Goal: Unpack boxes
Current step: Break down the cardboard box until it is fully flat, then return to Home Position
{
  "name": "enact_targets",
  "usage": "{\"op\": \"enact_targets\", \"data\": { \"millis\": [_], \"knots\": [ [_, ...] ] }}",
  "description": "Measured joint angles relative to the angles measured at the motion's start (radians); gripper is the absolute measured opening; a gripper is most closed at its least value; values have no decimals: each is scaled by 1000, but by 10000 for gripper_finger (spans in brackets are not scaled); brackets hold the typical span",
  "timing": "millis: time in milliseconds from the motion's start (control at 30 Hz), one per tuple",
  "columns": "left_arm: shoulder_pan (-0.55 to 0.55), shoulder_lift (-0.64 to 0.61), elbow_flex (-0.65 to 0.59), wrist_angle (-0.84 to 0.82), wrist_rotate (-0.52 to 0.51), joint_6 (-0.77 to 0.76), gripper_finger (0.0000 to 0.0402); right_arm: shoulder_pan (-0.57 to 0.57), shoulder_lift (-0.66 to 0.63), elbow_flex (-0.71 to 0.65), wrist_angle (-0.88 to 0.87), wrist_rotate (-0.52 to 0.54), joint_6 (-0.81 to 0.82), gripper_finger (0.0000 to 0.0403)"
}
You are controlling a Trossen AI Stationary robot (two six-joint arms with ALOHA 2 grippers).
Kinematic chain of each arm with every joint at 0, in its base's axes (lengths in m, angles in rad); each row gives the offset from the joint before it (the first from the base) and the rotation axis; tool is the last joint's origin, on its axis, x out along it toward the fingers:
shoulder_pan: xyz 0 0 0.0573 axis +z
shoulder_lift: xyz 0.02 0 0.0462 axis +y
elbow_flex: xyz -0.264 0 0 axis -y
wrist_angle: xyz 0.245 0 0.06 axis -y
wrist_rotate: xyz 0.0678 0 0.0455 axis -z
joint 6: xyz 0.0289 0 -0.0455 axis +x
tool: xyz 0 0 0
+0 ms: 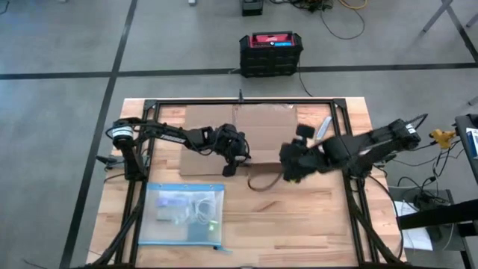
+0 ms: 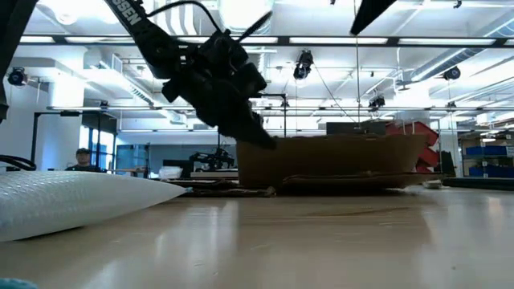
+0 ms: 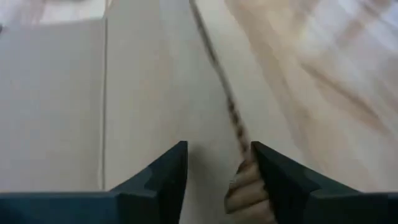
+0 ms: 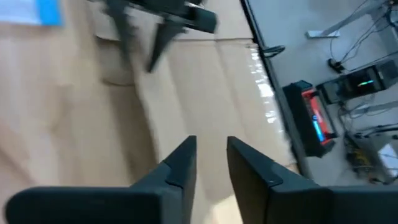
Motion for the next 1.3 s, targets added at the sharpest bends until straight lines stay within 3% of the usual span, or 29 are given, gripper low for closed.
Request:
{"op": "enact_targets", "data": {
  "millis": [267, 500, 700, 900, 1200, 1300],
  "knots": [
    [-8, -9, 0, 33, -31, -70, 191, -219, -1, 0, 75, -245, -295, 125],
    [-8, -121, 30, 62, -96, -303, 178, -332, -19, -1, 63, -434, -428, 116],
    [-8, -198, 40, 44, -257, -371, 162, -383, -73, -6, -86, -454, -436, 74],
    [-8, -226, 41, 52, -486, -266, 160, -381, -191, -83, -72, -499, -438, 25],
    [-7, -207, 40, 77, -532, -517, 166, -383, -504, -441, 347, -757, -485, 3],
    [-13, -207, 40, 82, -531, -522, 161, -391, -603, -561, 512, -770, -456, 1]
  ]
}}
